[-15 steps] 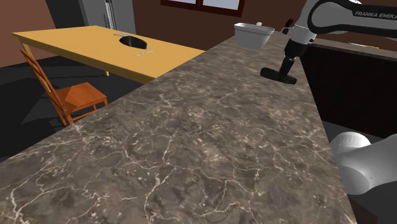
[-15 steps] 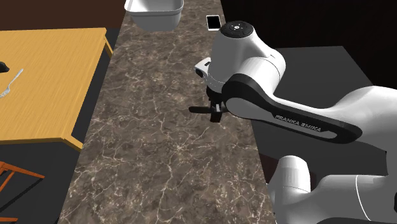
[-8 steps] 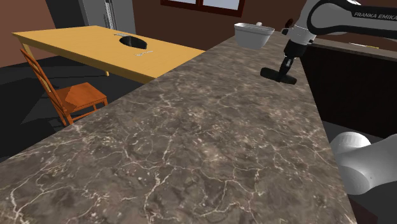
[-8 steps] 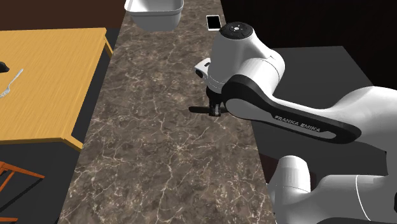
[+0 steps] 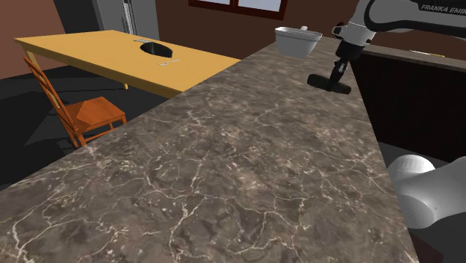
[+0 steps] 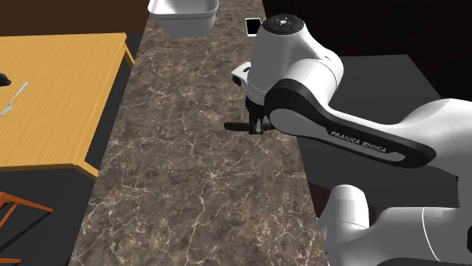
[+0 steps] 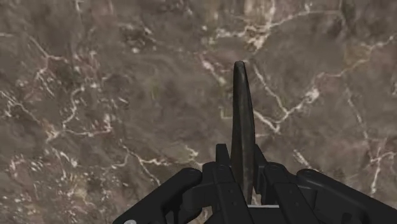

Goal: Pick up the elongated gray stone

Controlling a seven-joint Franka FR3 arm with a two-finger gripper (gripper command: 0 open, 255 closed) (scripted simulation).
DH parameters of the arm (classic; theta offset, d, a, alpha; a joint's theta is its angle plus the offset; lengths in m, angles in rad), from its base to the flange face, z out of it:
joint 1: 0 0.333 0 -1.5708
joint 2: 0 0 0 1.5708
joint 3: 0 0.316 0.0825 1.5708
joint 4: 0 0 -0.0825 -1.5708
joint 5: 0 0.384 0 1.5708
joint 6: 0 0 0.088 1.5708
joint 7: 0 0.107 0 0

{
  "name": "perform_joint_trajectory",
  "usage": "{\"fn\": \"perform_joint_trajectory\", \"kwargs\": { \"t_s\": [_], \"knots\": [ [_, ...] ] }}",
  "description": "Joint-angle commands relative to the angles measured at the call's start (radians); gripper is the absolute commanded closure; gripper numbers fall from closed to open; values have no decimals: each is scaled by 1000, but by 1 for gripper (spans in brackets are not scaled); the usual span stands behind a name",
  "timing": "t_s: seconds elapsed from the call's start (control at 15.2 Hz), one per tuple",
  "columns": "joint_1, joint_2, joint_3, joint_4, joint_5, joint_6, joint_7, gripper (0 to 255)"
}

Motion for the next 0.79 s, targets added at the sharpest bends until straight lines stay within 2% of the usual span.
{"fn": "perform_joint_trajectory", "kwargs": {
  "t_s": [0.0, 0.59, 0.73],
  "knots": [
    [2, 7, 3, 33, 4, -27, -2, 255],
    [13, 51, 12, 188, 20, -138, -11, 255],
    [13, 52, 12, 191, 20, -140, -11, 255]
  ]
}}
